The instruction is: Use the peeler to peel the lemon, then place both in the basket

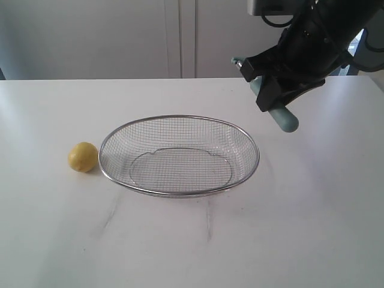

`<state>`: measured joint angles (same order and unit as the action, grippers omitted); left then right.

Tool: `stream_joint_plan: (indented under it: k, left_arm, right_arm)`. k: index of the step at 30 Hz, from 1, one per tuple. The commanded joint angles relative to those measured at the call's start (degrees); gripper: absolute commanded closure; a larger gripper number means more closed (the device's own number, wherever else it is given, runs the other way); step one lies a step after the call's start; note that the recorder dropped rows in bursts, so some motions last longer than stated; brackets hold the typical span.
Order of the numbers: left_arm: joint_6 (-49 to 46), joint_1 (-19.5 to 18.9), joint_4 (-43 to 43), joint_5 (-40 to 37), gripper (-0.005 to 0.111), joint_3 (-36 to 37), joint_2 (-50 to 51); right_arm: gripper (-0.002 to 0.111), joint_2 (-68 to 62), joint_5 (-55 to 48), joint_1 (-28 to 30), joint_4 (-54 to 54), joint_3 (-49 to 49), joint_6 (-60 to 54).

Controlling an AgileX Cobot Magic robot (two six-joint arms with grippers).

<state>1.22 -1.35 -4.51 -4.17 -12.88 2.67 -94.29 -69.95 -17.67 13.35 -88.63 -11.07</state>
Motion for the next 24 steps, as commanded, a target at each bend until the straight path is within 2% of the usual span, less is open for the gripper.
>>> stream_joint_plan:
  k: [1,17,24]
  left_arm:
    - [-0.4,-0.2,0.6,0.3,0.107,-1.9,1.6]
    - [-1.2,-0.2,0.7,0.9,0.107,-1.9,1.9]
    - [-1.2,-0.2,2.4,-11.0,0.107,-10.0,7.8]
  right_arm:
    - [0.108,0.6,0.0,0.5,0.2,0.0,-0.7]
    - [0.108,0.6,0.0,0.5,0.3,0.0,-0.7]
    - [0.108,0.6,0.0,0.5,0.3,0.0,-0.7]
